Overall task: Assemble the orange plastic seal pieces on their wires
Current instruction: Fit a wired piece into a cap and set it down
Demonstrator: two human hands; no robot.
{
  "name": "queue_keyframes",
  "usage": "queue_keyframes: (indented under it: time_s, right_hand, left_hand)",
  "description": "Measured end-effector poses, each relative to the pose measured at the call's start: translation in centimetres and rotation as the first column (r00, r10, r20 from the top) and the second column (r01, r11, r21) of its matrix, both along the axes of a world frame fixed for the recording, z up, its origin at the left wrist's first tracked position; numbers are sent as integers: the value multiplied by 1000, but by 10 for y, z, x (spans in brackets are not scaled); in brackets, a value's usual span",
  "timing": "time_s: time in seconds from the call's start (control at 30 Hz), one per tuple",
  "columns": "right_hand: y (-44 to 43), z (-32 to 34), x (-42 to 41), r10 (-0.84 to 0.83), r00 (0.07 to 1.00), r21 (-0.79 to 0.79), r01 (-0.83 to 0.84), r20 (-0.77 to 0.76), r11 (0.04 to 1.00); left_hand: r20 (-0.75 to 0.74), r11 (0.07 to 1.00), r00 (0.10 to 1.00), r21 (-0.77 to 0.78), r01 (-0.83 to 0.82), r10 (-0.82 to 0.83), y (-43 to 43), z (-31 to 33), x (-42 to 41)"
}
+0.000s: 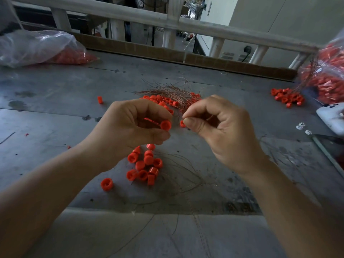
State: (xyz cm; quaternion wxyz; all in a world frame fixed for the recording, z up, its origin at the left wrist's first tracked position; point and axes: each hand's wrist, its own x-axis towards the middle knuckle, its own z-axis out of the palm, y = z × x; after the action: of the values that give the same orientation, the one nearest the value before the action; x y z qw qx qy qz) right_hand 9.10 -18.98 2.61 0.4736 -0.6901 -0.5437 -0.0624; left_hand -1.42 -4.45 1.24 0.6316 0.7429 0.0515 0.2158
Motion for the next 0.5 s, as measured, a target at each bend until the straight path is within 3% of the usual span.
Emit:
queue_keyframes:
  time_s: [0.13,0.27,0.5]
  right_hand:
    - [1,-2,0,-27,1000,-14,27,-6,1000]
    - [0,-2,1,-27,998,-79,23,-61,997]
    - [-1,-1,0,-10,985,-31,5,-173,1000]
  left_hand:
    - [8,999,1000,-10,30,-30,0,0,-1]
    - [19,990,997,-118,76,-74,1,-1,0]
    - [18,979,997,-187,81,-79,3,0,0]
